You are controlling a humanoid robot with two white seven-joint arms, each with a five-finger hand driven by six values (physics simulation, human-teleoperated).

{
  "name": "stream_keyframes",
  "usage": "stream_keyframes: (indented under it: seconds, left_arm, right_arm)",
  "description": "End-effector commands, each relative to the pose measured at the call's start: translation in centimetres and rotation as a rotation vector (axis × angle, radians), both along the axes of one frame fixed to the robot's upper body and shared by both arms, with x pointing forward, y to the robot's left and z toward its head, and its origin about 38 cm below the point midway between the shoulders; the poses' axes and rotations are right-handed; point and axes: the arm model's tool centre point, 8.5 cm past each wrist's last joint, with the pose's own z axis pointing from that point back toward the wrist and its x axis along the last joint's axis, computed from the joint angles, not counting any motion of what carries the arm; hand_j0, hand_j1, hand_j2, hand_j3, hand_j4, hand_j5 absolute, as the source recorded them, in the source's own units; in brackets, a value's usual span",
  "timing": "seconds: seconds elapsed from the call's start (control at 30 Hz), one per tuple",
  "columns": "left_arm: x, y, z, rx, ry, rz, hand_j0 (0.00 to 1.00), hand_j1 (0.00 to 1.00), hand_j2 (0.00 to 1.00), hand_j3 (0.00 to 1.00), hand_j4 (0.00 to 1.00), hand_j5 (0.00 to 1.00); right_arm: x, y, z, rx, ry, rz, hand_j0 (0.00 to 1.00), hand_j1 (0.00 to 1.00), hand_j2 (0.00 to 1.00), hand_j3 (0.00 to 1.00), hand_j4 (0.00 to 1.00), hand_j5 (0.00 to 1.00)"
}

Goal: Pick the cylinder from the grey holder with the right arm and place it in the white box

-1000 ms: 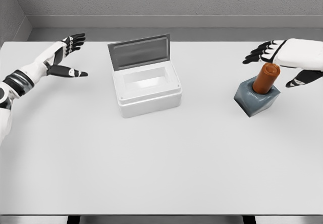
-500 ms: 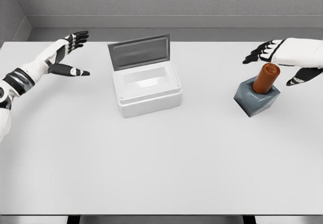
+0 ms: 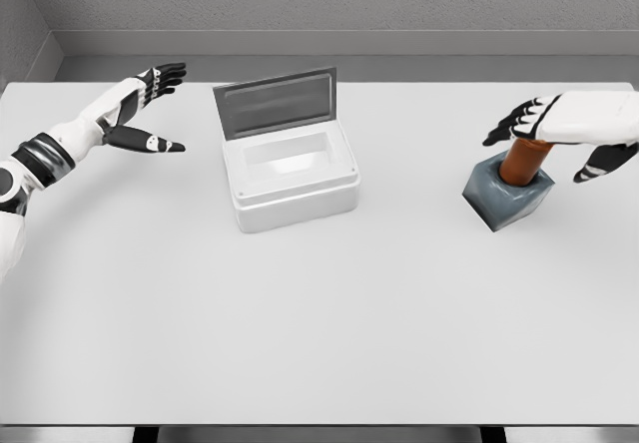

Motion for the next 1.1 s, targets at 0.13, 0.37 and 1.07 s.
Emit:
stream_keyframes:
  seconds: [0.13,0.37,1.07]
  left_arm:
    - [0.0,0.0,0.1,-0.005,0.000,0.001,1.00,1.00,1.00,1.00,1.00,1.00]
    - [0.1,-0.3,0.0,0.043,0.002,-0.012,1.00,1.00,1.00,1.00,1.00,1.00]
    - [0.2,-0.4,0.5,0.039,-0.011,-0.014,1.00,1.00,1.00,1.00,1.00,1.00]
  right_arm:
    - [0.7,0.5,0.1,-0.002,-0.002,0.003,1.00,1.00,1.00,1.00,1.00,1.00]
    - [1.6,0.3,0.6,0.002,-0.020,-0.016,1.00,1.00,1.00,1.00,1.00,1.00]
    - [2.4,0.7,-1.9,-0.012,0.031,-0.021,0.97,0.97,0.97,0.97,0.97,0.97]
